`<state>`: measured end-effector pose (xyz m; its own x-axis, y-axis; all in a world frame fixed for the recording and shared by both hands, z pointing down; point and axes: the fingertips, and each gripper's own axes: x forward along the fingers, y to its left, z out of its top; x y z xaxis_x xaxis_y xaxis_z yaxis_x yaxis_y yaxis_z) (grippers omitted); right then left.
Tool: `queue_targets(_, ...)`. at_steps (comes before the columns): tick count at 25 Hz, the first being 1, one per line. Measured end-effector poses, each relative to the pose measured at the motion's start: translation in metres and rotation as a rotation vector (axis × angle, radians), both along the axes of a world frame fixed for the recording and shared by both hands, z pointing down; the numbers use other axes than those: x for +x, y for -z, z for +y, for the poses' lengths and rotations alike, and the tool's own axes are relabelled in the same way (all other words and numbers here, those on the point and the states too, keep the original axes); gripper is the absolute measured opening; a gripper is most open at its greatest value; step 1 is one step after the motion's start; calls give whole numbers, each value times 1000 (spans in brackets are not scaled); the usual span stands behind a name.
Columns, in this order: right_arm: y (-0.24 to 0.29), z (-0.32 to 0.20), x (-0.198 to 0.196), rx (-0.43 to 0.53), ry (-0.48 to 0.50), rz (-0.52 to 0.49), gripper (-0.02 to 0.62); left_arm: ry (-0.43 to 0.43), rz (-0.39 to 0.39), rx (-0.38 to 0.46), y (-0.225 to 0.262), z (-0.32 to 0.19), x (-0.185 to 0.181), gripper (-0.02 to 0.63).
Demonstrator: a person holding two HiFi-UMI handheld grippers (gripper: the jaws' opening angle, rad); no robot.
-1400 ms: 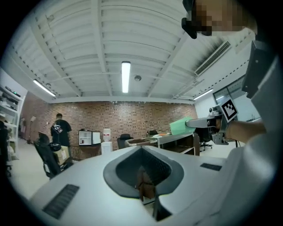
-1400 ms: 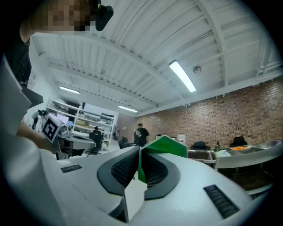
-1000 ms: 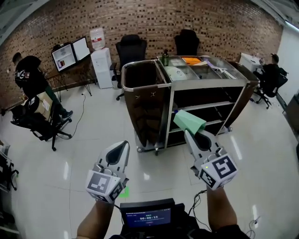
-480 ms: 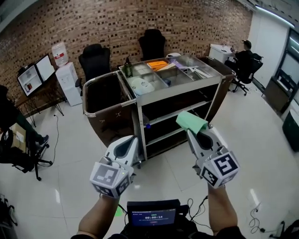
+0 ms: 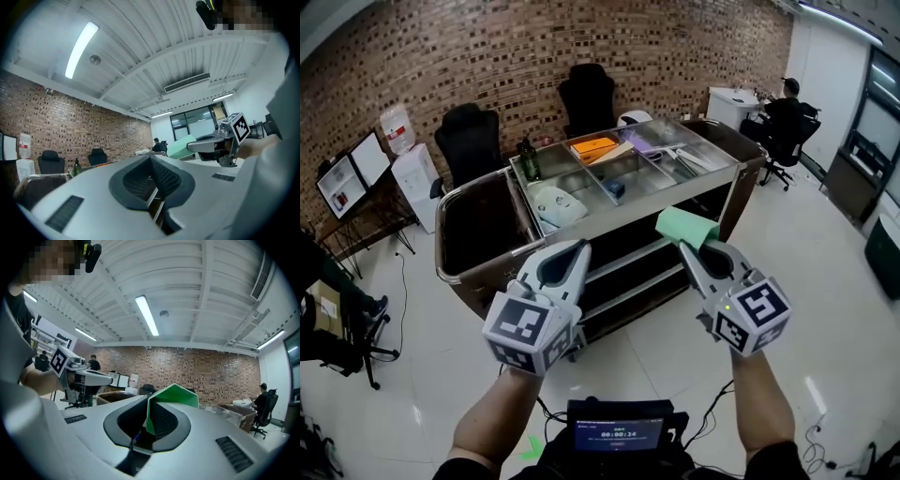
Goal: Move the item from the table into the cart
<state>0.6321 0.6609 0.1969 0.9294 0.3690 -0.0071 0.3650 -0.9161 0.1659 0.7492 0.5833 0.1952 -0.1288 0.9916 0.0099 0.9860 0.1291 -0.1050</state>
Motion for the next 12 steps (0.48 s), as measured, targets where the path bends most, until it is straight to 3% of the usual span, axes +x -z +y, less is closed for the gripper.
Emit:
queue_targets(2,7,32,16,-32,-17,-27,0,-13,1,-20,7,32,18,0)
queue_targets(7,23,112,57,-10,-28,-31,0,-17,25,-49,19,107,66,0)
queue_targets(12,49,185,96,-35,-21,-96,0,16,-24,-46,27,172,111,0)
